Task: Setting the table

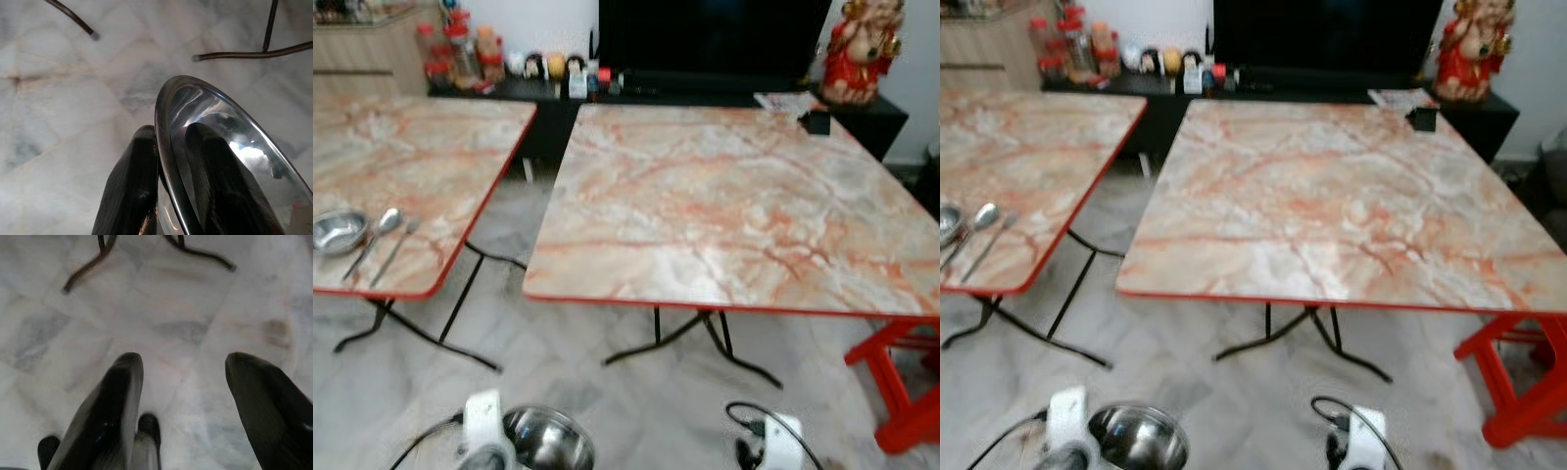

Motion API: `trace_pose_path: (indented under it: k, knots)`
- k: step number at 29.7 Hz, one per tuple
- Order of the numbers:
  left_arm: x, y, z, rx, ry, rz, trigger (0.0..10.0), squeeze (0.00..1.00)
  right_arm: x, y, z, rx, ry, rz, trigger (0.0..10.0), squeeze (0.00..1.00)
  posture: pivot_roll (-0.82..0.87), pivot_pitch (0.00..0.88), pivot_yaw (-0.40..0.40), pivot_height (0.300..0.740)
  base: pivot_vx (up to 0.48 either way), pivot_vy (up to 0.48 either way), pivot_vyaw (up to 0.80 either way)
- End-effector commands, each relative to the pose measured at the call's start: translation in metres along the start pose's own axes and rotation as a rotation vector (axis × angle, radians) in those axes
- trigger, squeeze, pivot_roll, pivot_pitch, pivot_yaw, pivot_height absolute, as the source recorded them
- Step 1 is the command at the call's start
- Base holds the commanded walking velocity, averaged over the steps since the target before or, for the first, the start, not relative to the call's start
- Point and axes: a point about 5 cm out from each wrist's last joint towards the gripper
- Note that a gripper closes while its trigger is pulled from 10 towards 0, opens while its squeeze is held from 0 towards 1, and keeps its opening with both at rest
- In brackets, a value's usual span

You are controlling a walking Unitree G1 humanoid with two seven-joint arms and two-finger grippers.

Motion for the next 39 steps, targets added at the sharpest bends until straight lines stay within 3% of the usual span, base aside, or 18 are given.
trace_pose_path:
  k: [1, 27, 39]
  knots:
    - [0.0027, -0.0008, 0.0131, 0.033, 0.014, -0.004, 10.0, 0.0, 0.0051, 0.0017, 0.0107, 0.025, 0.006, -0.016, 10.0, 0.0, 0.01, 0.0, -0.052, 0.74, 0.0, 0.0, 0.0]
    - [0.0013, -0.0012, 0.0132, 0.031, 0.048, 0.003, 10.0, 0.0, 0.0037, 0.0013, 0.0124, 0.031, 0.005, -0.015, 10.0, 0.0, 0.01, 0.0, -0.051, 0.74, 0.0, 0.0, 0.0]
    - [0.0008, -0.0014, 0.0138, 0.033, 0.056, 0.005, 10.0, 0.0, 0.0037, 0.0013, 0.0115, 0.027, 0.003, -0.016, 10.0, 0.0, 0.01, 0.0, -0.052, 0.74, 0.0, -0.275, 0.0]
Point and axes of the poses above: a point about 5 cm out from each wrist's last joint towards the gripper, its own y axis pointing out of the wrist towards the gripper, its own x axis along the axis of the wrist's last joint, z = x × y
